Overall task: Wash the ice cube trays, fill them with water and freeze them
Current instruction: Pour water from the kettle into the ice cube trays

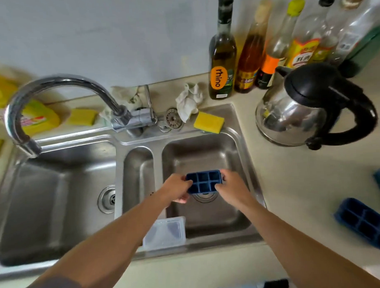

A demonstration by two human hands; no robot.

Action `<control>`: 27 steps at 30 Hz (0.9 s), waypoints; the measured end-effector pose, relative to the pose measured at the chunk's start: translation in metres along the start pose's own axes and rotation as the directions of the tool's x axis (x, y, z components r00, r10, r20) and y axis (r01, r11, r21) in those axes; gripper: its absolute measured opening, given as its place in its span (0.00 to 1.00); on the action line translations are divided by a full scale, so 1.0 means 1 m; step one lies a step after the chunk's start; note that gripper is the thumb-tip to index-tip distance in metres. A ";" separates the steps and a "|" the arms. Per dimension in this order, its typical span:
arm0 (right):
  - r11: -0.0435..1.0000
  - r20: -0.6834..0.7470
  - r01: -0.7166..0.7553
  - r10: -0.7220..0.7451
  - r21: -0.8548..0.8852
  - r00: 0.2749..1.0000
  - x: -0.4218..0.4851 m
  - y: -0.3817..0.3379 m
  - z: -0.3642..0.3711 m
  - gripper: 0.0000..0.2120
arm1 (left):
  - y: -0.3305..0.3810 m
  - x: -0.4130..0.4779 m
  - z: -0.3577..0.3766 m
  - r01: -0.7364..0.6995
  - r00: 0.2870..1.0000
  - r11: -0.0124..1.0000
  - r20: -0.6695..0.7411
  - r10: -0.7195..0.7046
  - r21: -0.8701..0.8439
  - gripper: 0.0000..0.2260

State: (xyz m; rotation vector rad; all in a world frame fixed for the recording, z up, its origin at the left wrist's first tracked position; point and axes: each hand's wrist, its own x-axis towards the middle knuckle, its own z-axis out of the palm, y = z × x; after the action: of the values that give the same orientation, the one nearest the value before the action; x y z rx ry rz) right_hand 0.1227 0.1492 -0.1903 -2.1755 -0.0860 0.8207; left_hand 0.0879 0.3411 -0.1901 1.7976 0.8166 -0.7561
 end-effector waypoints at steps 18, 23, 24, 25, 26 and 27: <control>0.973 0.127 -0.202 0.187 0.115 0.974 0.052 0.046 0.033 0.22 | -0.031 0.084 0.035 0.108 0.994 0.968 -0.003 -0.110 0.225 0.07; 0.984 0.052 -0.141 0.136 0.111 0.989 0.028 0.037 0.016 0.15 | -0.025 0.070 0.031 0.053 0.990 0.970 -0.142 -0.019 0.238 0.08; 0.985 0.035 -0.119 0.115 0.127 0.993 0.020 0.034 0.009 0.18 | -0.021 0.066 0.031 0.033 0.983 0.979 -0.183 0.005 0.201 0.08; 0.985 0.007 -0.085 0.085 0.149 0.996 0.011 0.031 -0.001 0.19 | -0.016 0.060 0.030 0.018 0.977 0.991 -0.215 0.010 0.131 0.09; 0.983 -0.043 -0.033 0.041 0.179 0.998 0.001 0.026 -0.013 0.18 | -0.012 0.054 0.031 0.002 0.972 0.999 -0.236 0.006 0.035 0.09; 0.976 -0.110 0.028 -0.004 0.216 0.994 -0.010 0.020 -0.027 0.15 | -0.008 0.048 0.032 -0.017 0.970 0.998 -0.244 0.001 -0.063 0.10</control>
State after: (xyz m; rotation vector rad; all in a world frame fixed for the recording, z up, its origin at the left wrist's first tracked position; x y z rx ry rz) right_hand 0.1264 0.1145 -0.1859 -2.0048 0.0401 0.6684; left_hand 0.1053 0.3227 -0.2420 1.8572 0.9814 -0.5016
